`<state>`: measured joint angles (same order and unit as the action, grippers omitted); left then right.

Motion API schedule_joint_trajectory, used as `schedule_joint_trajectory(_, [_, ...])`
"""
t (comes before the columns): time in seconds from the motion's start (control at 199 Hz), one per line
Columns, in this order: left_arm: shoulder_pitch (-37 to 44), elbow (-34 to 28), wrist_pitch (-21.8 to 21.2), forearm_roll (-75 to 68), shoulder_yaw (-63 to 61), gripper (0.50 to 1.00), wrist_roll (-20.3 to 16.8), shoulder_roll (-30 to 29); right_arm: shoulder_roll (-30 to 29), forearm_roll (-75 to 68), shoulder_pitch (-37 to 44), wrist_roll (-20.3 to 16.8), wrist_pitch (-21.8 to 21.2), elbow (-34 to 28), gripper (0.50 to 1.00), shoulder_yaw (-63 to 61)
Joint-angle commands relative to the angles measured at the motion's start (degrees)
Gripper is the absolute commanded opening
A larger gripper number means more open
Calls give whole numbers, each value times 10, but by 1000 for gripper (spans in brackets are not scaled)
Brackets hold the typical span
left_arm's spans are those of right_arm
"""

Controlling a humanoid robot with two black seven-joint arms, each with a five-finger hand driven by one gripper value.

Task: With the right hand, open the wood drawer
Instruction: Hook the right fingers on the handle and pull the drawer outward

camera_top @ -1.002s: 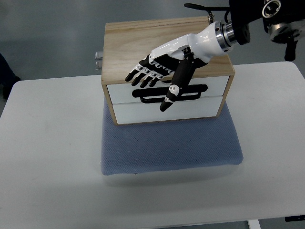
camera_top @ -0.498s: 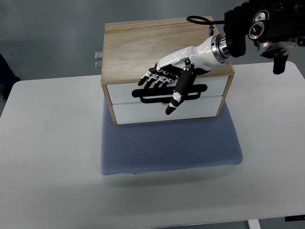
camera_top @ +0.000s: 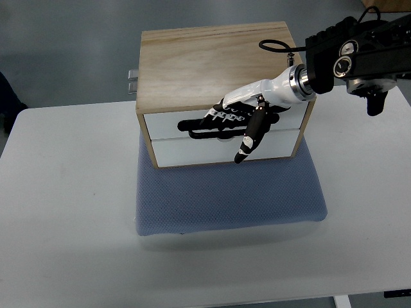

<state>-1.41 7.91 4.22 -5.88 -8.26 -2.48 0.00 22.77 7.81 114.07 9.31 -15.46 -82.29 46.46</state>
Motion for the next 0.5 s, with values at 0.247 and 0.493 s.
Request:
schedule_joint_trajectory(0.247, [0, 0, 0, 0, 0, 1000, 0, 0, 2, 14, -7, -1, 2, 0, 930, 1])
schedule_joint_trajectory(0.493, [0, 0, 0, 1, 0, 1000, 0, 0, 8, 17, -5, 0, -29, -1, 930, 1])
